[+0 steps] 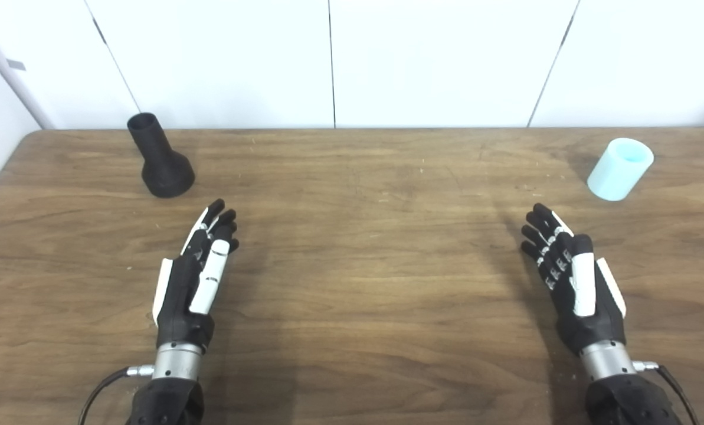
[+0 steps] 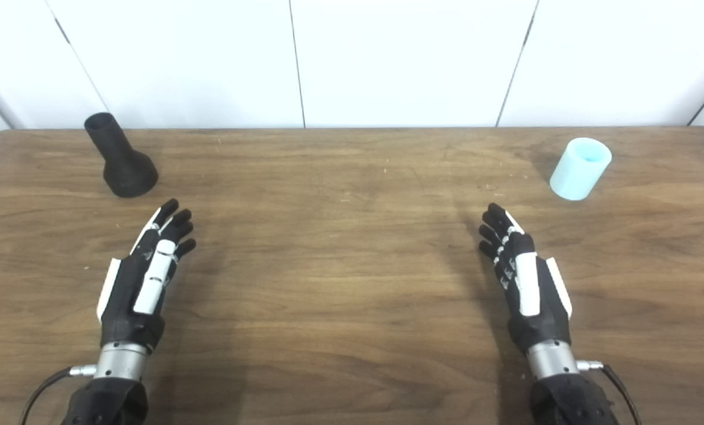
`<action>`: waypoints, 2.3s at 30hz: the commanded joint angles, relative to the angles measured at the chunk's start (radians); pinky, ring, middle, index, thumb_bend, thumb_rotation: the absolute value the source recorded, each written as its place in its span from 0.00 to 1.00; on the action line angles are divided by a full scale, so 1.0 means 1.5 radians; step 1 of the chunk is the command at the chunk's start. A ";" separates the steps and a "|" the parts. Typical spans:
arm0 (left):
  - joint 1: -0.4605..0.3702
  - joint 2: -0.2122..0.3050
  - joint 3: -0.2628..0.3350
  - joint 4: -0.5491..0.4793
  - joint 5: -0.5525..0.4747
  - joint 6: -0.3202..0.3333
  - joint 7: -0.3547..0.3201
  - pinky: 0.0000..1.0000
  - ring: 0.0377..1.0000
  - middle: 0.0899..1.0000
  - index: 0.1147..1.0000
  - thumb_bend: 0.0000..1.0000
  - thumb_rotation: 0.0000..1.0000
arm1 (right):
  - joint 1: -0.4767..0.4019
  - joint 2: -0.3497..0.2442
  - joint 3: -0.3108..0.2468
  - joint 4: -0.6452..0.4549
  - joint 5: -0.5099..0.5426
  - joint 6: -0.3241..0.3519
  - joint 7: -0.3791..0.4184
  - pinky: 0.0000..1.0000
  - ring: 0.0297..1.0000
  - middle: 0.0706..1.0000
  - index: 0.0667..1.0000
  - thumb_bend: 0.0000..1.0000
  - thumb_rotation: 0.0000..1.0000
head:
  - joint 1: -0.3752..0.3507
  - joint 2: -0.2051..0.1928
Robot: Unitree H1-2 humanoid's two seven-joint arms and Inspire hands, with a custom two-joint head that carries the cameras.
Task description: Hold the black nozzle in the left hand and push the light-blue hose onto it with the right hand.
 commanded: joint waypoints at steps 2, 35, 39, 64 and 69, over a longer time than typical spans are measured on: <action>0.053 0.001 0.000 -0.011 -0.004 -0.020 0.000 0.87 0.90 0.87 0.85 0.33 0.75 | -0.008 0.001 0.001 -0.024 -0.001 -0.015 -0.002 0.92 0.93 0.92 0.91 0.55 1.00 | -0.003 0.000; 0.058 -0.027 -0.045 0.020 0.038 -0.056 0.024 0.86 0.90 0.88 0.87 0.32 0.72 | -0.005 -0.043 -0.037 0.069 0.051 -0.102 0.043 0.90 0.92 0.92 0.91 0.54 1.00 | 0.155 -0.077; 0.054 -0.028 -0.051 0.033 0.027 -0.070 0.024 0.88 0.90 0.89 0.89 0.31 0.73 | -0.008 -0.049 -0.045 0.096 0.059 -0.119 0.053 0.89 0.91 0.90 0.90 0.56 1.00 | 0.175 -0.097; -0.025 -0.012 0.009 -0.093 0.210 0.061 0.127 0.70 0.73 0.72 0.80 0.72 0.07 | -0.026 -0.069 -0.044 0.165 0.076 -0.134 0.083 0.91 0.94 0.93 0.93 0.56 1.00 | 0.196 -0.120; -0.074 0.031 0.054 -0.106 0.252 0.110 0.121 0.72 0.72 0.74 0.79 0.79 0.05 | -0.031 -0.068 -0.045 0.175 0.078 -0.138 0.087 0.91 0.93 0.93 0.92 0.56 1.00 | 0.195 -0.121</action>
